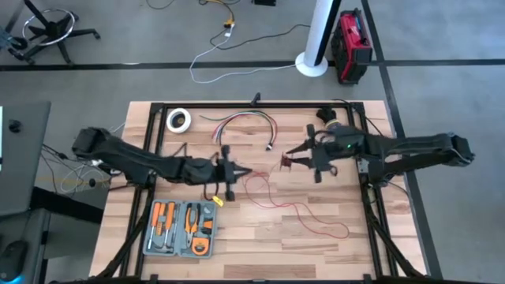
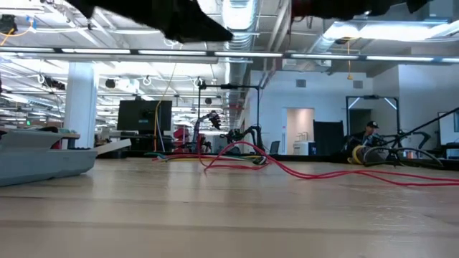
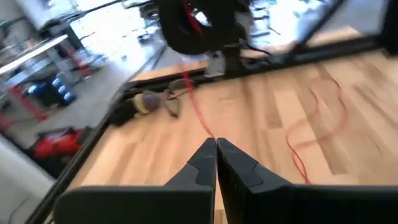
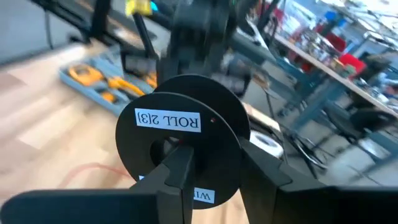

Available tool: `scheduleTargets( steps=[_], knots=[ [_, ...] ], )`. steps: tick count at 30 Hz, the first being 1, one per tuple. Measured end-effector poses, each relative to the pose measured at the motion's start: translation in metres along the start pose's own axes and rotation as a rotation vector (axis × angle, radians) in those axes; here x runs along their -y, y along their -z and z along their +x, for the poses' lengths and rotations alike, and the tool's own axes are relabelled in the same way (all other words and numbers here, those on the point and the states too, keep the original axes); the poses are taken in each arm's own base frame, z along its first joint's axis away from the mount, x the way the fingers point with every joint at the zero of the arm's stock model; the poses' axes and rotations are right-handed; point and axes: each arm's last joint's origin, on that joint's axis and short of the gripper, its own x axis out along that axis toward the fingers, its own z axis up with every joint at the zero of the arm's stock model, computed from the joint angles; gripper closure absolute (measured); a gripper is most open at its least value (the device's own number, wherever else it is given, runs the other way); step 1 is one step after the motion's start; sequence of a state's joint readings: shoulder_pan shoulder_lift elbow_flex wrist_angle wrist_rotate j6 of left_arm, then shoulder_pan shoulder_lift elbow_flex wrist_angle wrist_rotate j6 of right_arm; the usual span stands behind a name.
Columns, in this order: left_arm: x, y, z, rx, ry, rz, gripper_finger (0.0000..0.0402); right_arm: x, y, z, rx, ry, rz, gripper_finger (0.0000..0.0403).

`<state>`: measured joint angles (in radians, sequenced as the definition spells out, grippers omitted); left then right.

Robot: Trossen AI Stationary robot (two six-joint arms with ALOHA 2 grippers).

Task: Coil cords
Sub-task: Coil the red wire on the black spool

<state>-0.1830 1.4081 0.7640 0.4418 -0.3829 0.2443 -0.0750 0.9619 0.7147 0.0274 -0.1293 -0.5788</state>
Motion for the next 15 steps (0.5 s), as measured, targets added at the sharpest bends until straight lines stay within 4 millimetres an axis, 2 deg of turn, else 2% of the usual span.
scheduleTargets(
  steps=[4, 7, 15],
  knots=[
    [0.009, 0.016, 0.028, 0.054, 0.009, 0.053, 0.0401, 0.005, -0.002, -0.008, 0.045, -0.009, 0.022, 0.03],
    [0.011, 0.017, 0.041, 0.127, 0.038, 0.033, 0.0401, 0.007, -0.001, -0.007, 0.04, -0.001, 0.025, 0.0301],
    [0.004, 0.017, 0.051, 0.108, 0.069, -0.058, 0.0399, 0.009, -0.001, -0.008, 0.045, 0.017, 0.009, 0.0301]
  ],
)
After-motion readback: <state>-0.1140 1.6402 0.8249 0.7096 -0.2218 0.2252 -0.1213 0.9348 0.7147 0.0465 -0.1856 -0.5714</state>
